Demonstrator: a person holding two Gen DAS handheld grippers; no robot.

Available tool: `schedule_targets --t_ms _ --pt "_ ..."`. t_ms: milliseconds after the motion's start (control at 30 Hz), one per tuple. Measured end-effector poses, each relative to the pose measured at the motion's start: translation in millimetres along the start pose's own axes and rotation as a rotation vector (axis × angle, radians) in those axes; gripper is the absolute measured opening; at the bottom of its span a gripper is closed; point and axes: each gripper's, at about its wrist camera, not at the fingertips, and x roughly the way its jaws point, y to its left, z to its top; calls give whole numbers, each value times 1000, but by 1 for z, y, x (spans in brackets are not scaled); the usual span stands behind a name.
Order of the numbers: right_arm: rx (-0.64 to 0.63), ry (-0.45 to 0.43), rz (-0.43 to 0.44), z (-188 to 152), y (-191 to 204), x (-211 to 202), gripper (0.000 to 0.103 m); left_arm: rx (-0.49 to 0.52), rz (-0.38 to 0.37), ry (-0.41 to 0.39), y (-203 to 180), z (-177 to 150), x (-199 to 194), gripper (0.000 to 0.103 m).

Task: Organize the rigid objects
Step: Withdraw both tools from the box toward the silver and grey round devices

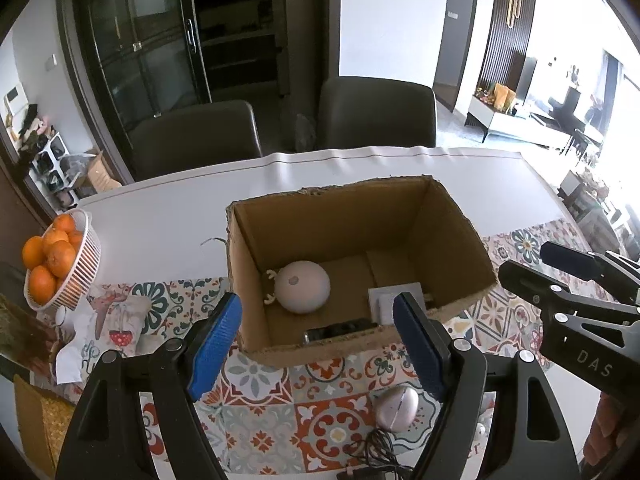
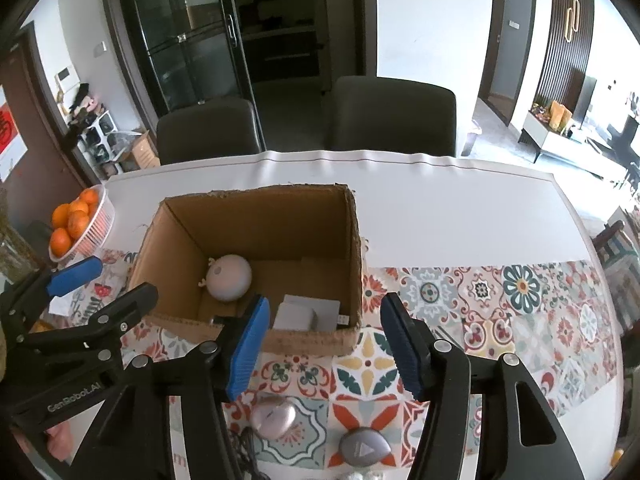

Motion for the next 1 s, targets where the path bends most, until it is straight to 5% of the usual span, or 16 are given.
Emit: schedule_targets --t_ms 1000 --pt "79 92 -11 -83 -39 -11 62 120 -30 48 -51 -66 -4 81"
